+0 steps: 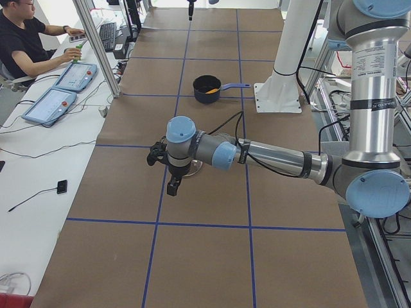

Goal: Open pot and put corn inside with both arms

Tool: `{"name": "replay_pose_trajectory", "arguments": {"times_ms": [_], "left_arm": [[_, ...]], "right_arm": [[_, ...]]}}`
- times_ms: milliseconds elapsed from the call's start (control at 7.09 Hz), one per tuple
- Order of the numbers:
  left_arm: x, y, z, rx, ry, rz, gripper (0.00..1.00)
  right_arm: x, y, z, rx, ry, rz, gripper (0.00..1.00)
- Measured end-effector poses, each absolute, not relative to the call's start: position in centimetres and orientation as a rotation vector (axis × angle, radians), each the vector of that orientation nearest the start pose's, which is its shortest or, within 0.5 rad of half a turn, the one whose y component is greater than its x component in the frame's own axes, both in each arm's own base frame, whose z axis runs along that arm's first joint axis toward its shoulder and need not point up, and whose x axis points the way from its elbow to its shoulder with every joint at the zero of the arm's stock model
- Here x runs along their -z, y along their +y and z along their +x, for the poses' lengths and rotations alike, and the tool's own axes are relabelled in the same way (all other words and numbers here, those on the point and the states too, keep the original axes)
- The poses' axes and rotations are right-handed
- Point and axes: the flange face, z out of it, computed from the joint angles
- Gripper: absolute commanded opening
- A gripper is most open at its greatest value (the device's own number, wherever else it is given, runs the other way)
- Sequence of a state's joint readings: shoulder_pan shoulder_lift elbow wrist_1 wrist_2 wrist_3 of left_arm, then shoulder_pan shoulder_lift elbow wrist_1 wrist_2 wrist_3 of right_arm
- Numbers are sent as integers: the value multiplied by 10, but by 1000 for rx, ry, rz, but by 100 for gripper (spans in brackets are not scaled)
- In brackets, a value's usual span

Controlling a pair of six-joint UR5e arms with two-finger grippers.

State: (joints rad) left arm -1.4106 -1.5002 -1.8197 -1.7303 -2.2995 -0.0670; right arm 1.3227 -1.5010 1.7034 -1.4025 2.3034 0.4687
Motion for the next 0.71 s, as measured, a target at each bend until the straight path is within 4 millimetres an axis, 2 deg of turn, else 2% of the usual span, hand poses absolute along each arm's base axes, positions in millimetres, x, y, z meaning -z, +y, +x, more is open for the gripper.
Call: {"name": "replay_pose_trajectory", "arguments": {"times_ms": [141, 423, 564, 706], "left_arm": [[-554, -479, 9, -210, 755, 239, 99], [-554, -478, 9, -211, 758, 238, 99], [-554, -477, 10, -211, 769, 236, 99], [-555, -476, 10, -211, 779, 231, 99]], "right_arm": [[-557, -530, -44, -72, -806, 72, 100], [-604, -530, -4, 10, -809, 82, 100], [-624, -528, 10, 34, -805, 81, 100], [-635, -527, 18, 41, -801, 80, 100]]}}
